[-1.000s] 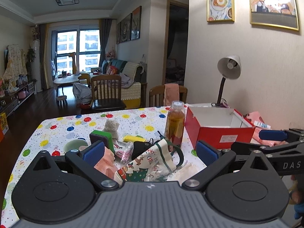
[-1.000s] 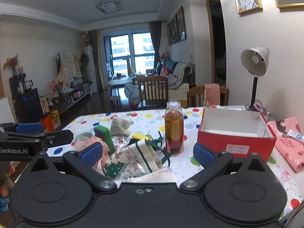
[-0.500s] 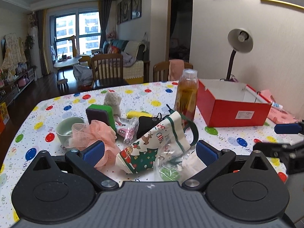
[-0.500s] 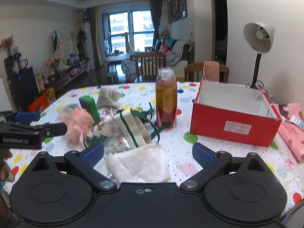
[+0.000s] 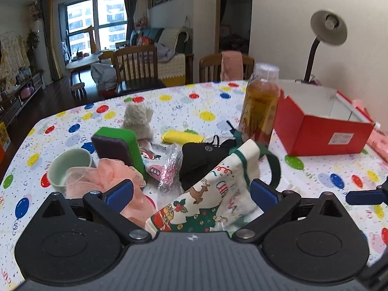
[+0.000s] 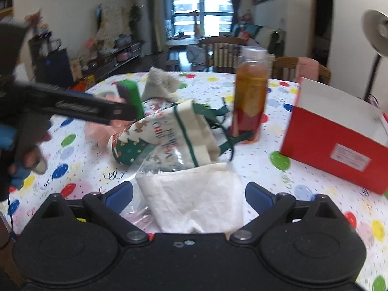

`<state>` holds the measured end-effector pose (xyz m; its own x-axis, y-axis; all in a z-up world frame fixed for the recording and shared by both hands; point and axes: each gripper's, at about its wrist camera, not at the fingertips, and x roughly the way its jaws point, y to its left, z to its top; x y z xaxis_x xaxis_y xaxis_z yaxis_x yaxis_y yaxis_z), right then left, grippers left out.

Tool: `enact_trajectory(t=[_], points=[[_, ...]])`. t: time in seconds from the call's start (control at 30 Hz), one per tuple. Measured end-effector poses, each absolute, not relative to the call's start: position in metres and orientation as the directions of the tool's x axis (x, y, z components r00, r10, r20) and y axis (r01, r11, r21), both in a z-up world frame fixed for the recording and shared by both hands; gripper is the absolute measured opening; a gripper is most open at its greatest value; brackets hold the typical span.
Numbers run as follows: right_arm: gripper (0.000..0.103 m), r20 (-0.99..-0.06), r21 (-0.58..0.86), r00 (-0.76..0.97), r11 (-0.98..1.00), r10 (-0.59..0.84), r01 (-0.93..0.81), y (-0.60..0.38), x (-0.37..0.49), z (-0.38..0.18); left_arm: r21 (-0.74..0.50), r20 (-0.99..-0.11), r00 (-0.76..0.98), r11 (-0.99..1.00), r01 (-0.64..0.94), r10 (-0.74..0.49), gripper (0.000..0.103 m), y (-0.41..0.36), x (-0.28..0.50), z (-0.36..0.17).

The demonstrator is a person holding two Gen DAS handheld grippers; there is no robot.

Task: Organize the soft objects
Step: 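Grasp the Christmas-print cloth bag with the left gripper while the right gripper grasps the white tissue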

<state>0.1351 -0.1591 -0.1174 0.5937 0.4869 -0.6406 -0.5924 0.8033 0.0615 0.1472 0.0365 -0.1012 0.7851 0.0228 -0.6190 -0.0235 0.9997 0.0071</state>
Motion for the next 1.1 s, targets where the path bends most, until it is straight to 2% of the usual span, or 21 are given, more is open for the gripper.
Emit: enact_trajectory(t=[0.2,0.4,0.7,0.77,0.83,0.9,0.93,0.97,1.1], points=[[0.098,-0.675,0.029,0.539,0.748,0.504,-0.663,-0.129,0.143,-0.133,0.061,-0.668,0.744,0.997,0.041,0.010,0.103,0.028,0.176,-0.121],[0.095,-0.687,-0.022,0.535,0.722,0.491,-0.691,-0.107,0.148,-0.146,0.048,-0.705,0.709,0.997,0.054,-0.004,0.103,0.027,0.197,-0.133],[0.075,-0.698,-0.071,0.557,0.731,0.450,-0.679,-0.098,0.155,-0.155,0.044,-0.752,0.658,0.991,0.123,-0.048,0.102,0.019,0.213,-0.149],[0.069,-0.700,-0.080,0.563,0.736,0.439,-0.672,-0.099,0.156,-0.156,0.031,-0.754,0.655,0.992,0.119,-0.055,0.095,0.020,0.212,-0.150],[0.060,-0.705,-0.085,0.565,0.740,0.429,-0.668,-0.101,0.157,-0.158,0.021,-0.758,0.650,0.993,0.115,-0.059,0.082,0.021,0.213,-0.150],[0.055,-0.706,-0.091,0.567,0.740,0.424,-0.666,-0.102,0.156,-0.159,0.013,-0.756,0.652,0.994,0.108,-0.061,0.077,0.021,0.212,-0.149],[0.053,-0.705,-0.092,0.569,0.741,0.423,-0.665,-0.103,0.155,-0.159,0.016,-0.754,0.654,0.994,0.106,-0.058,0.068,0.020,0.211,-0.149],[0.052,-0.704,-0.097,0.572,0.742,0.420,-0.663,-0.104,0.154,-0.159,0.022,-0.753,0.656,0.994,0.104,-0.052,0.064,0.020,0.210,-0.148],[0.036,-0.697,-0.101,0.587,0.754,0.411,-0.649,-0.108,0.153,-0.156,0.036,-0.747,0.664,0.994,0.100,-0.040,0.046,0.019,0.206,-0.145]])
